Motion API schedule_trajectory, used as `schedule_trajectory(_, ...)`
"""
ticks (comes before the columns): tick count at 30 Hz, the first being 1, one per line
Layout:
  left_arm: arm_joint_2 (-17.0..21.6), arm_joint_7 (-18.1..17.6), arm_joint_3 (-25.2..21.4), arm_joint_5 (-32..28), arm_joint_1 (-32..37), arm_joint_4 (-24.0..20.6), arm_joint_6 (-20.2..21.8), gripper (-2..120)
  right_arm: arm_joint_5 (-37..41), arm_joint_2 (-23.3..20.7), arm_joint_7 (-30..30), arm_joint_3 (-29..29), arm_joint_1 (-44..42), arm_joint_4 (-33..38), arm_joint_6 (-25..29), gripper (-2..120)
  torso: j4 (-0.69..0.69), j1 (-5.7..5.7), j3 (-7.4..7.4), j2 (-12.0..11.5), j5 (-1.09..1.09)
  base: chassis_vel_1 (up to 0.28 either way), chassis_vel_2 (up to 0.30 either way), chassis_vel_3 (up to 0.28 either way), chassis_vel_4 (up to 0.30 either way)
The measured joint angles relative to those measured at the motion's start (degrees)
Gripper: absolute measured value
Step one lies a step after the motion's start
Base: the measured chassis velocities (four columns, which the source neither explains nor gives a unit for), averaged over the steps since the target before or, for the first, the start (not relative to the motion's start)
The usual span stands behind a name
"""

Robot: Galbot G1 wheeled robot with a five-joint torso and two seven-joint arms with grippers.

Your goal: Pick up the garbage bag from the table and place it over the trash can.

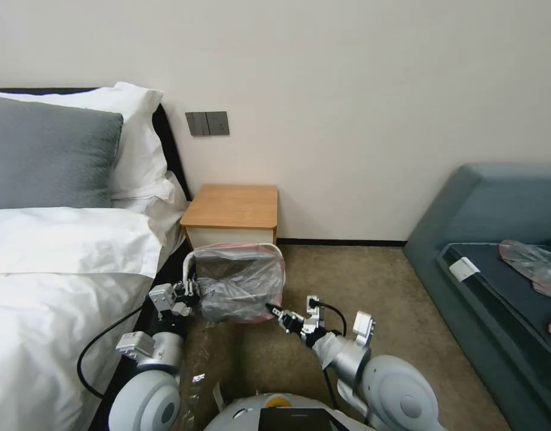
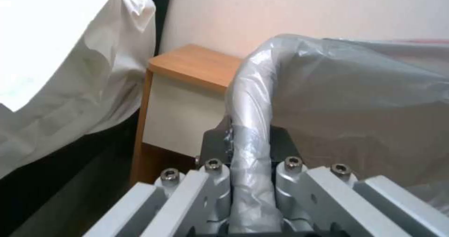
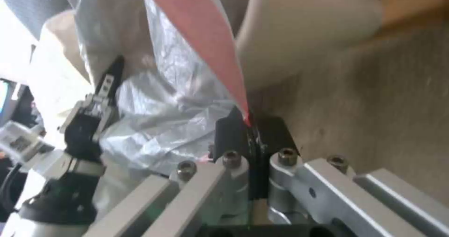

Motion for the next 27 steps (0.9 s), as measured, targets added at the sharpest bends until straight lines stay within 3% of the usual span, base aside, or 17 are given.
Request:
schedule_trajectory(10, 0.1, -0.2, -1.0, -1.7, 0.1, -0.7, 0.5, 5, -6.7, -0.9, -2.6, 1.0, 1.7, -1.1, 1.0, 0, -0.01, 0.00, 0.00, 0.0, 0.00, 0.000, 0.000, 0.000, 0.000)
schedule_trajectory(27, -0.3, -0.5, -1.6, -2.9, 0.3, -1.2, 1.1, 5, -8.7, -2.9, -3.5, 2.3, 6.5, -4.0, 3.6, 0, 0.00, 0.00, 0.00, 0.0, 0.00, 0.000, 0.000, 0.000, 0.000)
